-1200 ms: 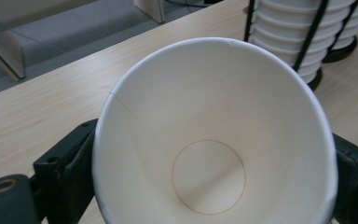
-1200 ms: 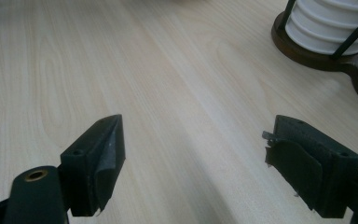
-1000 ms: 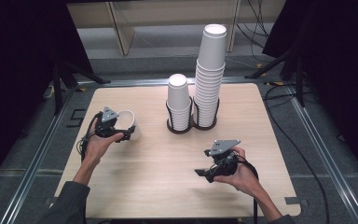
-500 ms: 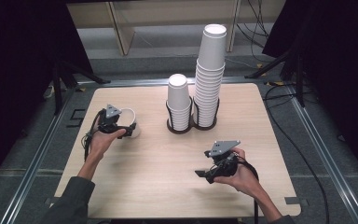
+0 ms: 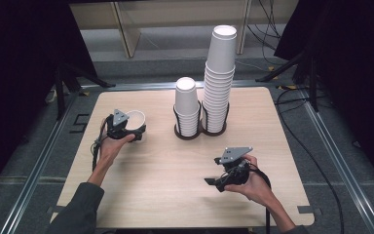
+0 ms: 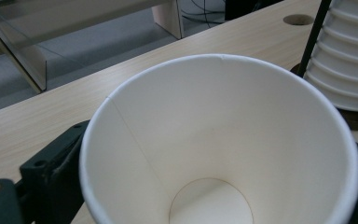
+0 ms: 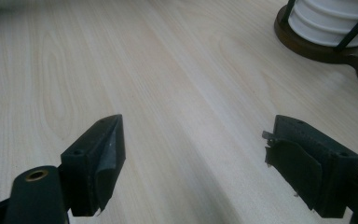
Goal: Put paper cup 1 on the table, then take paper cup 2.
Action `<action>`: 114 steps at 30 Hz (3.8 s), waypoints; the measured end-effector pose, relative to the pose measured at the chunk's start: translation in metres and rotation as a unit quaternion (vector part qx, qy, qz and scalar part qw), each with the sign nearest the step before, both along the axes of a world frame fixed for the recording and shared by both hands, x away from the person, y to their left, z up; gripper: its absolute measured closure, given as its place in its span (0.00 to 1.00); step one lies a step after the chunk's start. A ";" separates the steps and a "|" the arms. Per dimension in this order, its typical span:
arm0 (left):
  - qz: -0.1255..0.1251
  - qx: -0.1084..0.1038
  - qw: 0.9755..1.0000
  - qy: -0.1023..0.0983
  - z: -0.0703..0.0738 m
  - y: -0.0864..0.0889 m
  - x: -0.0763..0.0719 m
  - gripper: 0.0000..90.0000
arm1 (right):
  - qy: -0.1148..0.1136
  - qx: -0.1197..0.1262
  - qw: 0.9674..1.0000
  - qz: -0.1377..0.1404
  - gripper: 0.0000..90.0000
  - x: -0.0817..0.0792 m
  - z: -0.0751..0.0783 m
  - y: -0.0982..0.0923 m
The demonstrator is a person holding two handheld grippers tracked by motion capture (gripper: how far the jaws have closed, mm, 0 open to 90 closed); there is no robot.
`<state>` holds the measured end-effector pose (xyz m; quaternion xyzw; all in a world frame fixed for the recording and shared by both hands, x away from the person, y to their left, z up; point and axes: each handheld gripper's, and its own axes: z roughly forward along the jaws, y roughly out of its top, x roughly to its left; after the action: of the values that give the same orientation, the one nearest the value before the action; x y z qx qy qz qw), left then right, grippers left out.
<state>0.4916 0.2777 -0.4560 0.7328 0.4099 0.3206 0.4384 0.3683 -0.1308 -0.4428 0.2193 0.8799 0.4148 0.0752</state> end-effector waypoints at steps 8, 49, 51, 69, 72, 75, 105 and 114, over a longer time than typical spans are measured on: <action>-0.006 -0.019 1.000 0.000 -0.015 0.005 -0.001 0.12 | -0.006 0.001 1.000 0.002 0.21 -0.001 0.001 -0.001; 0.034 -0.023 0.998 0.039 -0.020 0.030 -0.044 0.16 | -0.009 0.017 0.999 -0.031 0.21 -0.002 0.005 -0.018; 0.037 -0.021 0.998 0.038 -0.019 0.029 -0.049 0.16 | -0.010 0.020 0.999 -0.034 0.21 -0.002 0.006 -0.019; -0.011 -0.085 0.996 0.009 0.013 -0.004 -0.126 0.16 | -0.027 0.070 0.990 -0.117 0.20 0.012 0.020 -0.040; -0.021 -0.089 0.996 0.012 0.015 -0.006 -0.136 0.16 | -0.024 0.088 0.986 -0.142 0.20 0.016 0.024 -0.046; -0.029 -0.100 0.994 0.016 0.013 -0.009 -0.143 0.16 | -0.035 0.091 0.983 -0.156 0.20 0.021 0.028 -0.053; -0.111 -0.058 0.992 0.015 -0.009 -0.028 -0.172 0.16 | -0.098 0.174 0.959 -0.201 0.18 0.087 0.118 -0.055; -0.110 -0.057 0.992 0.026 -0.011 -0.029 -0.172 0.16 | -0.110 0.183 0.955 -0.205 0.17 0.109 0.162 -0.048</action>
<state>0.3200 0.2485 -0.4675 0.7555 0.3554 0.2274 0.5012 0.4777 -0.1786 -0.2807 0.3575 0.7117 0.5656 0.2138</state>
